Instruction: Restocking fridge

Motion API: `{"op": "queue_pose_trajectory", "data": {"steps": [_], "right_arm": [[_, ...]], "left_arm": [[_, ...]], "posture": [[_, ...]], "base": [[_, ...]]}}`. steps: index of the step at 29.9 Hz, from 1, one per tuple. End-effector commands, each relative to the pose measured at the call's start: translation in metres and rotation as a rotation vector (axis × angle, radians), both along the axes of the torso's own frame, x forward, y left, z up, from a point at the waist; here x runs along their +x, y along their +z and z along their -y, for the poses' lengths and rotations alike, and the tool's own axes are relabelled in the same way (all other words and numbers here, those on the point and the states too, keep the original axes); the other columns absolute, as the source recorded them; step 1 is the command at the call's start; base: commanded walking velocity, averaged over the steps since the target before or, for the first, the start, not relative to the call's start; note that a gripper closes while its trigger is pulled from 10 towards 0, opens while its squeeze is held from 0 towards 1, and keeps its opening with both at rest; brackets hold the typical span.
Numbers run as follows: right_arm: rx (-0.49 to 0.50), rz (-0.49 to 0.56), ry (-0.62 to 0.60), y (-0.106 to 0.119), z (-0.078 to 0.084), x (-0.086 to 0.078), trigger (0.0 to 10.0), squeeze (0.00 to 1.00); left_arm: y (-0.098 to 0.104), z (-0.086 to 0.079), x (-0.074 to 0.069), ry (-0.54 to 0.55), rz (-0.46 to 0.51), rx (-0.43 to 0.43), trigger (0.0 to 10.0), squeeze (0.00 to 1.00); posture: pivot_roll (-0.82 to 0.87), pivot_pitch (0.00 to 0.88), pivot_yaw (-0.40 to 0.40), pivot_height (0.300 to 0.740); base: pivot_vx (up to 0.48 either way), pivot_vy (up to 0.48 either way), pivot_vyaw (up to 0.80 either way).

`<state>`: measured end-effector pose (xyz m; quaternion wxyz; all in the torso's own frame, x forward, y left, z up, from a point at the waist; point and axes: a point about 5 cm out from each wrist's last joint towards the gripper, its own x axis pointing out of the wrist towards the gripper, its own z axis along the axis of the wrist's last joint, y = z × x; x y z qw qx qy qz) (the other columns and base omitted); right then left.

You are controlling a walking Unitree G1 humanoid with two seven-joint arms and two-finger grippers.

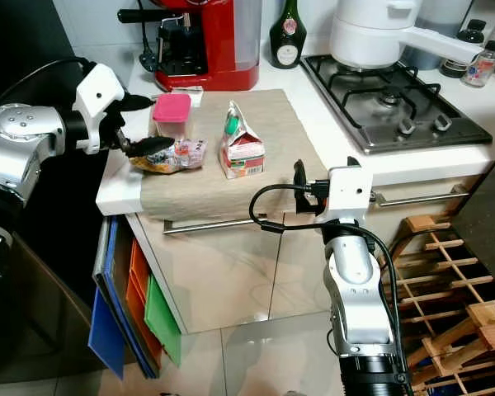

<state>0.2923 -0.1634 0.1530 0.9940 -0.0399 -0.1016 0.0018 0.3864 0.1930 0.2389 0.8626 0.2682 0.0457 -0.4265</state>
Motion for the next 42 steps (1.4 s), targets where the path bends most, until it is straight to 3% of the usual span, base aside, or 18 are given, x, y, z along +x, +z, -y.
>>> {"op": "queue_pose_trajectory", "data": {"steps": [1, 15, 23, 32, 42], "right_arm": [[-0.002, 0.015, 0.008, 0.006, -0.002, 0.002, 10.0, 0.34], [-0.009, 0.013, 0.001, 0.006, 0.000, -0.007, 10.0, 0.33], [-0.020, -0.020, -0.007, 0.001, 0.003, -0.020, 10.0, 0.34], [-0.021, -0.053, -0.007, -0.003, 0.002, -0.032, 10.0, 0.33], [-0.021, -0.081, 0.000, -0.005, 0.000, -0.036, 10.0, 0.34]], "left_arm": [[0.008, 0.001, 0.002, -0.014, 0.013, 0.040, 10.0, 0.00], [0.011, 0.016, 0.009, -0.076, -0.020, 0.167, 10.0, 0.00], [-0.002, 0.025, 0.008, -0.133, -0.121, 0.223, 10.0, 0.00], [0.001, 0.018, 0.016, 0.027, -0.109, 0.152, 10.0, 0.00], [-0.012, 0.010, 0.015, 0.074, -0.146, 0.250, 10.0, 0.00]], "posture": [[-0.09, 0.000, 0.077, 0.740], [-0.12, 0.000, 0.090, 0.740], [-0.14, 0.035, 0.094, 0.740], [-0.15, 0.072, 0.093, 0.740], [-0.14, 0.091, 0.090, 0.740]], "base": [[0.000, 0.000, 0.00], [0.000, 0.000, 0.00], [0.000, 0.000, 0.00], [0.000, 0.000, 0.00], [0.000, 0.000, 0.00]]}}
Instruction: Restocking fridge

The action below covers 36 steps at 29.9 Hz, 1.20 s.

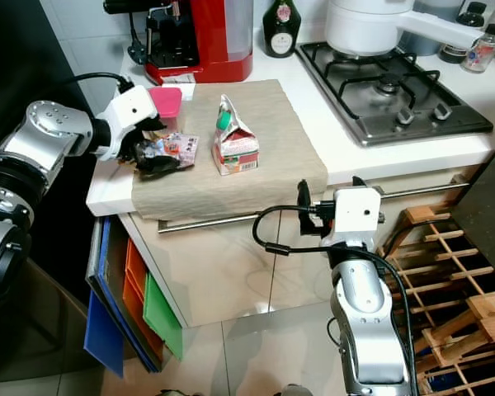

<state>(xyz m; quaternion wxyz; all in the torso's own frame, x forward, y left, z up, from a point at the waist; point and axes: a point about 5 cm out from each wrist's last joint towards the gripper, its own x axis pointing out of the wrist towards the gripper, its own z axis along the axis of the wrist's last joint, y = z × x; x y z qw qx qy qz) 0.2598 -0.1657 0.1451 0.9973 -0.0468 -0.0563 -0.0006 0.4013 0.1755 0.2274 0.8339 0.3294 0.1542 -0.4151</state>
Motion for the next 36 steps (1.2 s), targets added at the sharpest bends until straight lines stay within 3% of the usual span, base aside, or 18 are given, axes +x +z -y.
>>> {"op": "queue_pose_trajectory", "data": {"steps": [1, 14, 15, 16, 17, 24, 26, 28, 33, 36], "right_arm": [[-0.008, 0.007, 0.011, 0.003, -0.002, -0.004, 10.0, 0.34], [-0.009, -0.008, 0.000, 0.002, -0.001, -0.006, 10.0, 0.33], [-0.008, -0.009, -0.002, 0.002, -0.001, -0.006, 10.0, 0.34], [-0.008, -0.009, -0.003, 0.001, -0.001, -0.006, 10.0, 0.34], [-0.008, -0.010, -0.004, 0.001, -0.001, -0.006, 10.0, 0.34], [-0.009, -0.011, -0.004, 0.001, -0.001, -0.004, 10.0, 0.34], [-0.010, -0.009, -0.004, 0.001, -0.001, -0.003, 10.0, 0.33], [-0.009, -0.009, -0.006, 0.001, -0.001, -0.002, 10.0, 0.33], [-0.004, -0.008, -0.008, 0.001, -0.002, -0.001, 10.0, 0.34], [-0.007, -0.011, -0.004, -0.001, -0.003, -0.001, 10.0, 0.34]], "left_arm": [[-0.003, -0.008, -0.001, 0.025, -0.028, 0.048, 10.0, 0.00], [-0.030, -0.005, -0.007, 0.028, -0.181, 0.071, 10.0, 0.00], [-0.033, -0.005, -0.008, 0.025, -0.186, 0.081, 7.8, 0.00], [-0.034, -0.005, -0.008, 0.023, -0.189, 0.088, 7.8, 0.00], [-0.037, -0.005, -0.009, 0.018, -0.198, 0.093, 0.0, 0.00], [-0.046, -0.003, -0.011, 0.041, -0.199, 0.073, 0.0, 0.00], [-0.049, -0.001, -0.009, 0.077, -0.150, 0.076, 0.0, 0.00], [-0.061, 0.009, -0.008, 0.111, -0.092, 0.060, 0.0, 0.00], [-0.082, 0.021, -0.015, 0.083, -0.105, 0.049, 0.0, 0.00], [-0.090, 0.028, -0.017, 0.109, -0.097, -0.028, 0.0, 0.00]], "posture": [[-0.14, 0.093, 0.090, 0.740], [-0.15, 0.093, 0.104, 0.740], [-0.15, 0.092, 0.105, 0.740], [-0.15, 0.092, 0.105, 0.740], [-0.15, 0.090, 0.106, 0.740], [-0.15, 0.085, 0.104, 0.740], [-0.14, 0.078, 0.108, 0.740], [-0.15, 0.075, 0.106, 0.740], [-0.15, 0.073, 0.105, 0.740], [-0.15, 0.072, 0.107, 0.740]], "base": [[0.000, 0.000, 0.00], [0.000, 0.000, 0.00], [0.000, 0.000, 0.00], [0.000, 0.000, 0.00], [0.000, 0.000, 0.00], [0.000, 0.000, 0.00], [0.000, 0.000, 0.00], [0.000, 0.000, 0.00], [0.000, 0.000, 0.00], [0.000, 0.000, 0.00]]}}
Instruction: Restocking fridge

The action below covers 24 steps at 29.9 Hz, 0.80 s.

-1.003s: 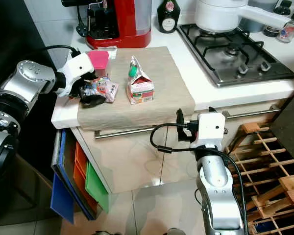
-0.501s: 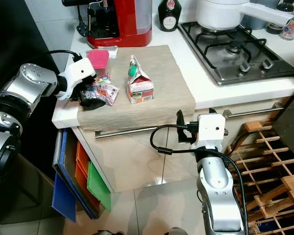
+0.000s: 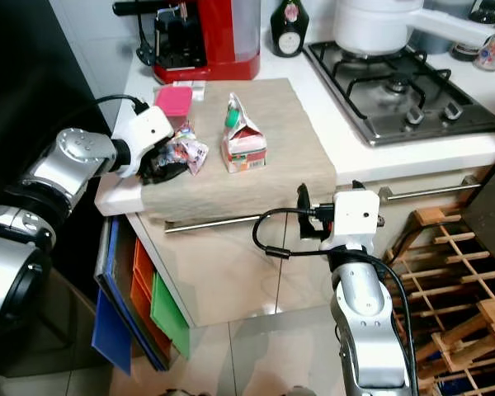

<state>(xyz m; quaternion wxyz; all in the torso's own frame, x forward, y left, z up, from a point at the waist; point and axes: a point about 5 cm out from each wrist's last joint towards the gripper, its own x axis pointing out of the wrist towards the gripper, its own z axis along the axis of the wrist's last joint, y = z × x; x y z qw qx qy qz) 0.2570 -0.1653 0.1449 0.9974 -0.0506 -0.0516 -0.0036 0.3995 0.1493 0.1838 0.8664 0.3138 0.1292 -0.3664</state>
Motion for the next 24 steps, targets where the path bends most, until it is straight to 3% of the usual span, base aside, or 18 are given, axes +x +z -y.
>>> {"op": "queue_pose_trajectory", "data": {"steps": [1, 8, 13, 17, 24], "right_arm": [[0.000, -0.002, 0.002, 0.000, -0.002, 0.002, 10.0, 0.34], [0.003, -0.008, -0.007, -0.004, 0.000, 0.002, 10.0, 0.34], [0.007, -0.017, -0.008, -0.007, 0.003, 0.006, 10.0, 0.34], [0.001, -0.001, 0.018, -0.005, 0.002, 0.018, 10.0, 0.34], [-0.006, 0.033, 0.032, 0.001, 0.000, 0.031, 10.0, 0.33]], "left_arm": [[-0.048, 0.004, -0.016, 0.007, -0.170, -0.006, 0.0, 0.00], [-0.044, 0.012, -0.019, -0.042, -0.155, -0.137, 0.0, 0.00], [-0.006, -0.002, -0.018, -0.077, -0.043, -0.259, 0.0, 0.00], [0.035, -0.013, -0.018, -0.071, 0.099, -0.343, 0.0, 0.00], [0.071, -0.015, -0.030, -0.032, 0.218, -0.525, 0.0, 0.00]], "posture": [[-0.15, 0.072, 0.107, 0.740], [-0.15, 0.051, 0.112, 0.740], [-0.13, 0.011, 0.099, 0.740], [-0.10, 0.000, 0.082, 0.740], [-0.08, 0.000, 0.071, 0.740]], "base": [[0.000, 0.000, 0.00], [0.000, 0.000, 0.00], [0.000, 0.000, 0.00], [0.000, 0.000, 0.00], [0.000, 0.000, 0.00]]}}
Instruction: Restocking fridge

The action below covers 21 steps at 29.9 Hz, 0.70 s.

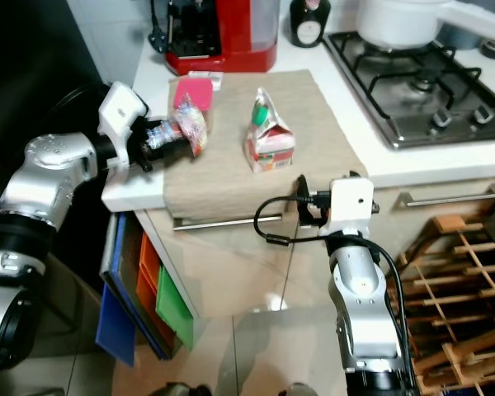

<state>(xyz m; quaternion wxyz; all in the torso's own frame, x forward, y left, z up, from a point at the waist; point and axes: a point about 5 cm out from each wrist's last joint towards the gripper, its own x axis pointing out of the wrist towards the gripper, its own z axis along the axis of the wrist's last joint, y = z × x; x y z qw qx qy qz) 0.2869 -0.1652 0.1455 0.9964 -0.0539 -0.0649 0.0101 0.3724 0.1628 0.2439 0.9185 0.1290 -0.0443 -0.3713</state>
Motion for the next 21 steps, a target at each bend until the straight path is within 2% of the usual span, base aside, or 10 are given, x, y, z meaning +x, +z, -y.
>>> {"op": "queue_pose_trajectory", "data": {"steps": [1, 3, 7, 9, 16, 17, 18, 19, 20, 21], "right_arm": [[0.002, 0.017, 0.005, 0.002, 0.000, 0.003, 10.0, 0.34], [0.002, 0.027, 0.006, 0.003, 0.001, 0.005, 10.0, 0.34], [0.004, 0.037, 0.007, 0.003, 0.001, 0.007, 10.0, 0.34], [0.030, 0.148, -0.030, 0.021, 0.002, 0.006, 10.0, 0.34], [0.030, 0.220, -0.053, 0.038, 0.003, 0.012, 10.0, 0.33], [0.025, 0.193, -0.049, 0.030, 0.004, 0.013, 10.0, 0.33], [0.029, 0.177, -0.047, 0.027, 0.005, 0.013, 10.0, 0.33], [0.031, 0.159, -0.039, 0.023, 0.004, 0.014, 10.0, 0.33], [0.031, 0.159, -0.039, 0.023, 0.004, 0.014, 10.0, 0.33], [0.026, 0.157, -0.032, 0.023, 0.003, 0.014, 10.0, 0.34]], "left_arm": [[0.018, 0.001, -0.009, 0.009, 0.079, -0.103, 0.0, 0.00], [0.026, 0.003, -0.019, 0.036, 0.153, -0.186, 0.0, 0.00], [0.022, 0.000, -0.027, 0.144, 0.168, -0.267, 0.0, 0.00], [0.006, 0.006, -0.043, 0.247, 0.165, -0.380, 0.0, 0.00], [-0.005, 0.023, -0.062, 0.339, 0.208, -0.469, 0.0, 0.00], [-0.006, 0.040, -0.070, 0.309, 0.219, -0.454, 2.5, 0.00], [-0.006, 0.045, -0.071, 0.305, 0.215, -0.451, 2.5, 0.00], [-0.006, 0.049, -0.070, 0.315, 0.223, -0.436, 5.3, 0.00], [-0.006, 0.049, -0.070, 0.315, 0.223, -0.436, 5.3, 0.00], [-0.010, 0.047, -0.068, 0.344, 0.208, -0.426, 10.0, 0.00]], "posture": [[-0.07, 0.000, 0.070, 0.740], [-0.07, 0.000, 0.068, 0.740], [-0.06, 0.000, 0.064, 0.740], [-0.05, 0.000, 0.053, 0.740], [-0.04, 0.000, 0.030, 0.740], [-0.03, 0.000, 0.018, 0.740], [-0.03, 0.000, 0.018, 0.740], [-0.04, 0.000, 0.019, 0.740], [-0.04, 0.000, 0.019, 0.740], [-0.05, 0.000, 0.023, 0.740]], "base": [[0.000, 0.000, 0.00], [0.000, 0.000, 0.00], [0.000, 0.000, 0.00], [0.000, 0.000, 0.00], [0.000, 0.000, 0.00], [0.000, 0.000, 0.00], [0.000, 0.000, 0.00], [0.000, 0.000, 0.00], [0.000, 0.000, 0.00], [0.000, 0.000, 0.00]]}}
